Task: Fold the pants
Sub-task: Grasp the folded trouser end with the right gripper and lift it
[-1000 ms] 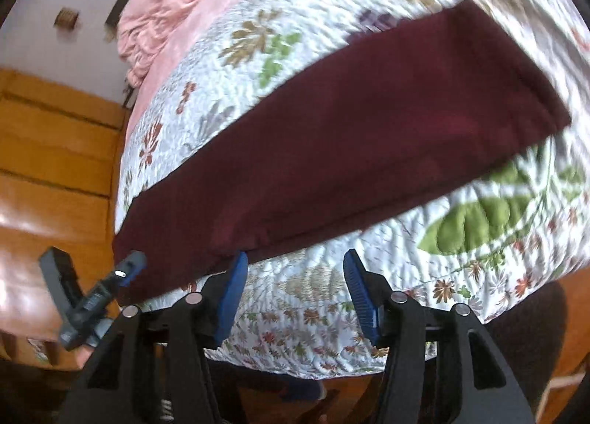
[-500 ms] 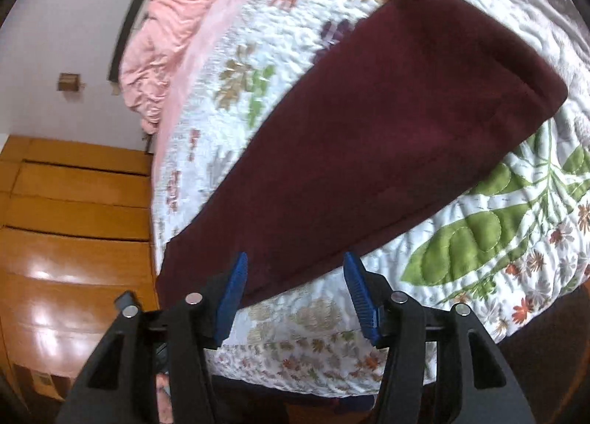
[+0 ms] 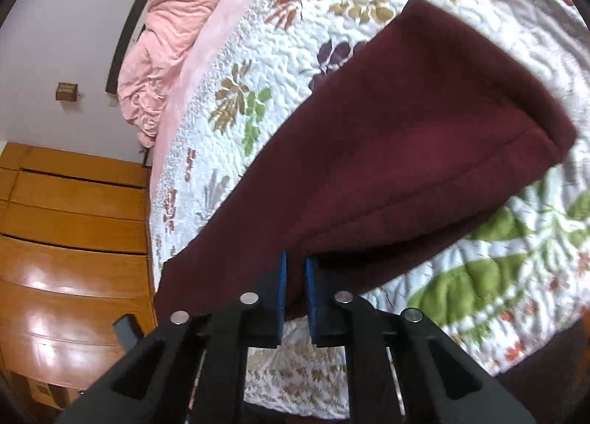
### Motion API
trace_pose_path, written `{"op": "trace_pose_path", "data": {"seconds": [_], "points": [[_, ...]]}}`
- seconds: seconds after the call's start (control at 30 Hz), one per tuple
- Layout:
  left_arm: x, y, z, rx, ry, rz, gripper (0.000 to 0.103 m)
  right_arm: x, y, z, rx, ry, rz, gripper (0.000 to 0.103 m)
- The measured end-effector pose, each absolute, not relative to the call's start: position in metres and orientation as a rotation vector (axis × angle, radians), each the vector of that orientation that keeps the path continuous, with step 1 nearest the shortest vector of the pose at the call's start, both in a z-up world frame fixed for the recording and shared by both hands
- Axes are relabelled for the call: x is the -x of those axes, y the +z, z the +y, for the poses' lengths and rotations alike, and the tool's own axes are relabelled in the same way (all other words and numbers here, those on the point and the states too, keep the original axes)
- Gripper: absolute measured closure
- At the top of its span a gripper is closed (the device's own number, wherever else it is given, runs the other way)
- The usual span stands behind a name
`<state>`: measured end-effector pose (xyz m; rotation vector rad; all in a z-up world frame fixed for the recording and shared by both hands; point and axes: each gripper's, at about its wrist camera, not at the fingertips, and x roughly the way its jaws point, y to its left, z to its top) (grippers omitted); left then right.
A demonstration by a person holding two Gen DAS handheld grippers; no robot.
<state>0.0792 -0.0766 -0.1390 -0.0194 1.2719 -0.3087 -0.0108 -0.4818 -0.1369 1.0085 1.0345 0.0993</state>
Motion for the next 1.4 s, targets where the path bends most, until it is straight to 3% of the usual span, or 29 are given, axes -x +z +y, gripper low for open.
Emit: {"op": "trace_pose_path", "data": {"seconds": [0.17,0.27,0.33,0.37,0.57,0.73,1.13,1.17,1.23,1.4], "points": [[-0.080,-0.140,-0.082,-0.009,-0.304,1.274,0.033,0.012,-0.149,-0.477,-0.880,0.043,1.167,0.094],[-0.082,-0.136,-0.088,-0.031,-0.278,1.294,0.033,0.010,-0.158,-0.474,-0.866,0.062,1.151,0.089],[-0.081,-0.128,-0.095,-0.037,-0.283,1.289,0.033,0.013,-0.151,-0.478,-0.883,0.078,1.120,0.066],[-0.080,-0.124,-0.100,-0.038,-0.300,1.281,0.033,0.018,-0.144,-0.483,-0.889,0.083,1.082,0.062],[-0.075,-0.111,-0.152,-0.103,-0.422,1.252,0.029,0.054,-0.128,-0.543,-1.021,0.002,0.975,0.060],[-0.081,-0.129,-0.189,-0.139,-0.452,1.288,0.029,0.065,-0.143,-0.569,-1.055,-0.054,0.996,0.056],[-0.086,-0.136,-0.195,-0.070,-0.404,1.280,0.026,0.029,-0.171,-0.579,-1.029,-0.061,0.975,0.057],[-0.087,-0.137,-0.197,-0.070,-0.401,1.280,0.026,0.026,-0.171,-0.578,-1.014,-0.067,0.976,0.059],[-0.086,-0.139,-0.197,-0.074,-0.392,1.278,0.025,0.022,-0.168,-0.576,-0.986,-0.052,0.959,0.080],[-0.086,-0.134,-0.191,-0.053,-0.397,1.263,0.028,0.025,-0.136,-0.574,-0.969,0.016,0.853,0.089]]}}
